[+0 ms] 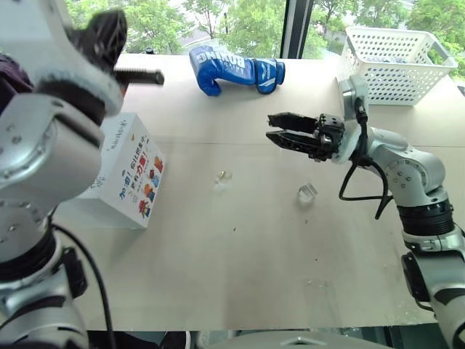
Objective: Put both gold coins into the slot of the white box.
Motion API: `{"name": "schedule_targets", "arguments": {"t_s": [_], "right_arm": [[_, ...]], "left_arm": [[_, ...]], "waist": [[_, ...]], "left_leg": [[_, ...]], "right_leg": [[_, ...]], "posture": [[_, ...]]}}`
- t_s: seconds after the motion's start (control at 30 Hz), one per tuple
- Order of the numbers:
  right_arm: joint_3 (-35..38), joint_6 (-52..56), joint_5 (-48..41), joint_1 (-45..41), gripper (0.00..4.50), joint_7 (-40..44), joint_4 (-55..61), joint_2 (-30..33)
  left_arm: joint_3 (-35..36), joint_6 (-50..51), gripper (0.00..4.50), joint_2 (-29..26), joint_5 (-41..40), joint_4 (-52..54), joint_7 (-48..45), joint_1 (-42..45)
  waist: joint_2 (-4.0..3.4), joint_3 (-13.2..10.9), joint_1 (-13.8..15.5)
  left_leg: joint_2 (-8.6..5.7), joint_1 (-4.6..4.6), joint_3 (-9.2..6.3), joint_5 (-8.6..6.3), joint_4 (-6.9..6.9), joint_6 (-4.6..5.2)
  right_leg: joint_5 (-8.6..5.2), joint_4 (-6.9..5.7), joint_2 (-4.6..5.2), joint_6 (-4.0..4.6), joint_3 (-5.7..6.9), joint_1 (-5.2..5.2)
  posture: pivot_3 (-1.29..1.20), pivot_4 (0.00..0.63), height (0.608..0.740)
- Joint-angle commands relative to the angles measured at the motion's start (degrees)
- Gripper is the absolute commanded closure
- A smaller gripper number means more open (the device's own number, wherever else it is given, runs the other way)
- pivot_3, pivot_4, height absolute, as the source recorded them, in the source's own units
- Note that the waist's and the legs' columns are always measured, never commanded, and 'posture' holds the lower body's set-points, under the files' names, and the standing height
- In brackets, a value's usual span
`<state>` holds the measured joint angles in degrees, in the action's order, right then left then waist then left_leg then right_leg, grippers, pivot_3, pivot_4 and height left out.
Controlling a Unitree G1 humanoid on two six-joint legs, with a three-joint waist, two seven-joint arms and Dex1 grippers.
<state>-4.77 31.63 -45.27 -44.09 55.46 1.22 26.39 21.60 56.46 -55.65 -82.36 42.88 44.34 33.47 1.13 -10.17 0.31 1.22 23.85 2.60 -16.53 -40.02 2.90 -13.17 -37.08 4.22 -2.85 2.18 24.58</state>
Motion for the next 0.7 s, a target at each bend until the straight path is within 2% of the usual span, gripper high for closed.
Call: {"name": "schedule_targets", "arguments": {"t_s": [0.03,0.27,0.5,0.7], "right_arm": [[0.3,-4.7,3.7,-1.8,2.04,2.4,-1.1,-1.9],[0.5,-10.0,8.4,-3.0,2.04,5.2,-2.5,-3.7],[1.1,-10.0,9.5,-2.8,2.04,5.6,-2.3,-4.0],[1.3,-9.7,9.6,-2.8,2.04,5.5,-2.1,-4.4]], "left_arm": [[7.2,1.8,4.50,-5.2,-2.7,3.7,0.1,-9.1],[19.7,3.7,4.50,-8.9,-2.7,3.7,-7.4,-27.0],[25.4,5.0,4.50,-9.6,0.4,2.8,-10.7,-35.3],[28.8,5.8,4.50,-9.2,7.2,1.8,-17.8,-39.2]], "waist": [[0.04,0.0,0.0],[0.01,-0.1,0.5],[-0.01,-0.1,0.3],[-0.02,-0.1,0.3]], "left_leg": [[0.02,0.01,-0.05,0.03,0.00,-0.09],[-0.01,-0.02,-0.03,0.04,-0.01,-0.22],[-0.01,-0.03,-0.02,0.04,-0.01,-0.24],[-0.01,-0.03,0.01,0.03,-0.01,-0.25]], "right_leg": [[0.00,0.00,-0.03,0.00,0.08,0.00],[0.00,-0.06,-0.02,0.02,0.10,0.00],[-0.01,-0.11,-0.01,0.03,0.08,0.02],[-0.01,-0.13,0.00,0.05,0.06,0.03]], "posture": [[0.00,0.150,0.704],[0.00,0.150,0.704],[0.00,0.150,0.704],[0.00,0.150,0.704]]}}
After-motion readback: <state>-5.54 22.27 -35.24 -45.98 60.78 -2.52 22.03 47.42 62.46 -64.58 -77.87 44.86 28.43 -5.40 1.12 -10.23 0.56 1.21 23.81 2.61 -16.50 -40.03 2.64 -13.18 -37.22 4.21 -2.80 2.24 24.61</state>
